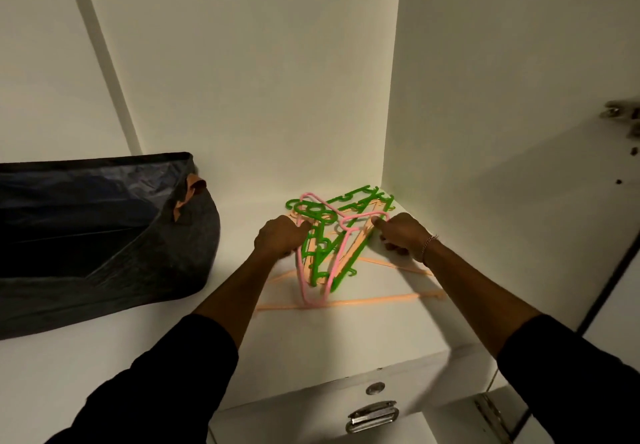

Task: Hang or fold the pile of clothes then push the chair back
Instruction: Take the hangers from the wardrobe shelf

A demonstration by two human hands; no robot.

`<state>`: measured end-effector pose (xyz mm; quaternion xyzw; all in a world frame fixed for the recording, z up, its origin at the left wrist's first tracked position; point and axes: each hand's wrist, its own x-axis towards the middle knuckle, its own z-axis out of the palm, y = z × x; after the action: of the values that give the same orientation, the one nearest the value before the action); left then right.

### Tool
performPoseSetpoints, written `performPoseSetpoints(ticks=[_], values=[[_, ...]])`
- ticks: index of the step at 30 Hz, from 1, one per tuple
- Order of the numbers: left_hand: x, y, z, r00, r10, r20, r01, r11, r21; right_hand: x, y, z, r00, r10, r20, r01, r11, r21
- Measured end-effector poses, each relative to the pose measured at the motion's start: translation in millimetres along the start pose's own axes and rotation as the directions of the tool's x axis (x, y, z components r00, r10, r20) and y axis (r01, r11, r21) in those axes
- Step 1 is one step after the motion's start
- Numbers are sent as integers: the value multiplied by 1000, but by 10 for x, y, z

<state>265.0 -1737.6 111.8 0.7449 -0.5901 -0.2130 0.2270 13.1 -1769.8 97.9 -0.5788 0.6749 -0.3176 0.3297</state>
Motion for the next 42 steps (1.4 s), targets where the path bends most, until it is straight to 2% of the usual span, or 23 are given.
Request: performPoseSetpoints(ticks=[2, 3, 5, 6, 8, 11, 14, 16, 18, 20, 24, 27, 30, 33, 36, 39, 42], values=[[9, 14, 30, 993, 16, -116, -11, 999, 46, 10, 25, -24, 998, -26, -65, 20, 996, -87], [5, 37, 47, 994, 16, -109, -15, 1000, 13, -2, 25, -44, 997, -10, -76, 5, 998, -61], [-2, 94, 81, 1000, 24, -20, -27, 978, -206, -62, -19, -77, 998, 43, -36, -38, 993, 110], [-18, 136, 103, 999, 11, 49, 7, 936, -351, -117, -72, -78, 996, 89, 28, -93, 971, 219], [-54, 221, 166, 988, -23, 152, 99, 855, -510, -205, -183, -28, 975, 139, 174, -193, 918, 345], [7, 293, 253, 985, -65, 161, 142, 836, -531, -200, -259, 123, 959, 163, 233, -250, 871, 423], [-172, 417, 185, 946, -75, 317, 261, 755, -602, -179, -271, 199, 942, 159, 297, -290, 830, 476], [-259, 488, 229, 905, -91, 415, 340, 743, -577, -200, -273, 250, 922, 130, 365, -317, 796, 516], [-252, 538, 343, 915, -88, 395, 324, 742, -587, -204, -247, 333, 926, 95, 366, -290, 799, 527], [-152, 524, 448, 948, -81, 307, 270, 714, -646, -229, -227, 372, 940, 78, 331, -252, 815, 522], [-101, 491, 420, 975, -71, 212, 203, 677, -707, -289, -266, 285, 958, 26, 287, -211, 739, 640], [-196, 561, 239, 994, -34, 108, 97, 740, -666, -350, -305, 214, 970, 7, 241, -136, 842, 522], [-339, 561, 83, 990, 15, 137, 65, 824, -563, -487, -283, 185, 980, -55, 189, -16, 934, 357], [-444, 424, -9, 970, 24, 243, 79, 911, -405, -692, -207, 188, 978, -97, 185, 32, 946, 324], [-553, 258, -45, 941, 16, 339, 87, 954, -286, -1009, -146, 134, 959, -118, 259, 33, 950, 310], [-641, 129, -98, 934, 10, 356, 49, 986, -157, -1334, -79, 100, 927, -135, 350, 9, 941, 338], [-756, 80, -133, 950, 31, 311, -3, 996, -89, -1595, -23, 101, 914, -151, 377, 5, 933, 361]])
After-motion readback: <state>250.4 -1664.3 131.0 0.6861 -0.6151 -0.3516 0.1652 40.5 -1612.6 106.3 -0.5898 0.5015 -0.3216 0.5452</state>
